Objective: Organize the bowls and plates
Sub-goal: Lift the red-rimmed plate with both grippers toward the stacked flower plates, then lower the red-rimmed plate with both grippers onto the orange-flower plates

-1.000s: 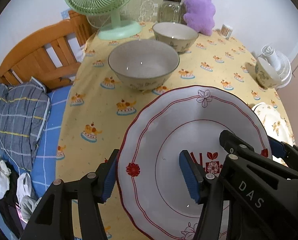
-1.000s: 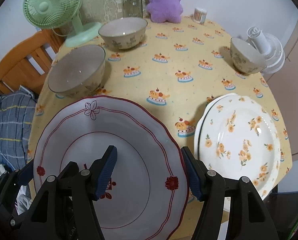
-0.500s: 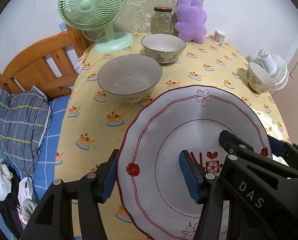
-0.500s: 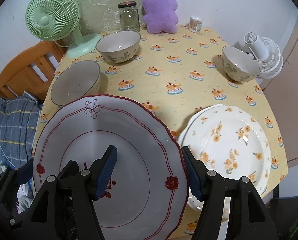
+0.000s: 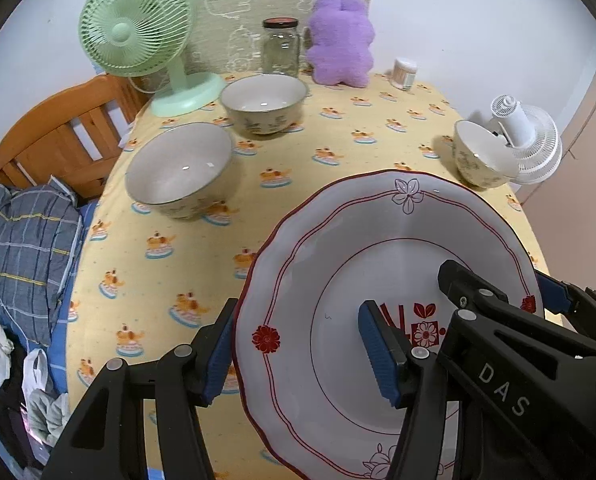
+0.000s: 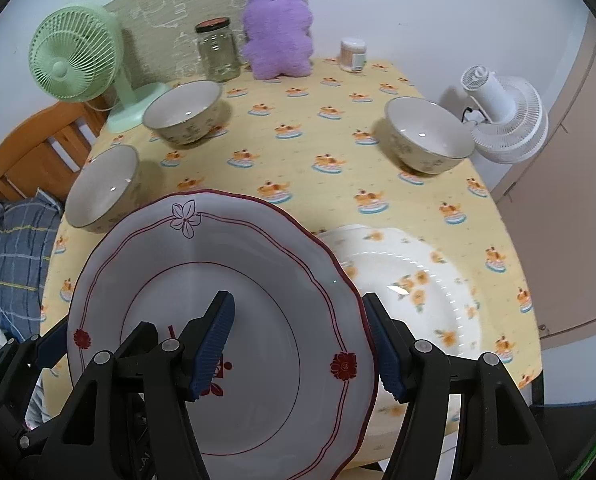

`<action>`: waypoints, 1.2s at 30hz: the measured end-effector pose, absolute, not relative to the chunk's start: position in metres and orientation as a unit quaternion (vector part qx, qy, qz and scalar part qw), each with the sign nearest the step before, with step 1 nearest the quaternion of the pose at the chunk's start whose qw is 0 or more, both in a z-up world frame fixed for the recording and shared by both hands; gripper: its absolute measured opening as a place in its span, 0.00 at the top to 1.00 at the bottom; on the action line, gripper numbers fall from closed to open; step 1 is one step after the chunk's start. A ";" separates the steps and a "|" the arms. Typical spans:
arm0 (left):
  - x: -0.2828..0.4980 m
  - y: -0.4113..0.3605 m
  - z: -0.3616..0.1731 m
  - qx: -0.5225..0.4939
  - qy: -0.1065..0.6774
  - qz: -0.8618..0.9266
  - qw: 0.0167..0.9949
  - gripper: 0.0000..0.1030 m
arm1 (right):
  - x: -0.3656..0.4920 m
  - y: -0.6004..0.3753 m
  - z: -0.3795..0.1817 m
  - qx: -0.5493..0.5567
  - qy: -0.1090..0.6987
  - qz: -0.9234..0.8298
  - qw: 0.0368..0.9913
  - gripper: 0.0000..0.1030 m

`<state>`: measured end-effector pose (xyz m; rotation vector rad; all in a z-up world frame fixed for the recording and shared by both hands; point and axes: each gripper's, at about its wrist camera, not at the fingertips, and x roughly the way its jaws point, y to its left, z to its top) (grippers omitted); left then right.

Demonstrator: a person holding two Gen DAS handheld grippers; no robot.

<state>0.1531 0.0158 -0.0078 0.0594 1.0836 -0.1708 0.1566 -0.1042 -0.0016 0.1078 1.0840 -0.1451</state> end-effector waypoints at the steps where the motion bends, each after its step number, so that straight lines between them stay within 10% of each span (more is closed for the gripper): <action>1: 0.153 0.010 -0.008 0.029 0.515 -0.082 0.853 0.41 | 0.156 -0.110 -0.001 0.052 0.515 -0.070 0.853 0.34; 36: 0.142 -0.117 -0.065 0.007 0.574 -0.079 0.815 0.41 | 0.150 -0.242 -0.052 0.038 0.567 -0.078 0.819 0.34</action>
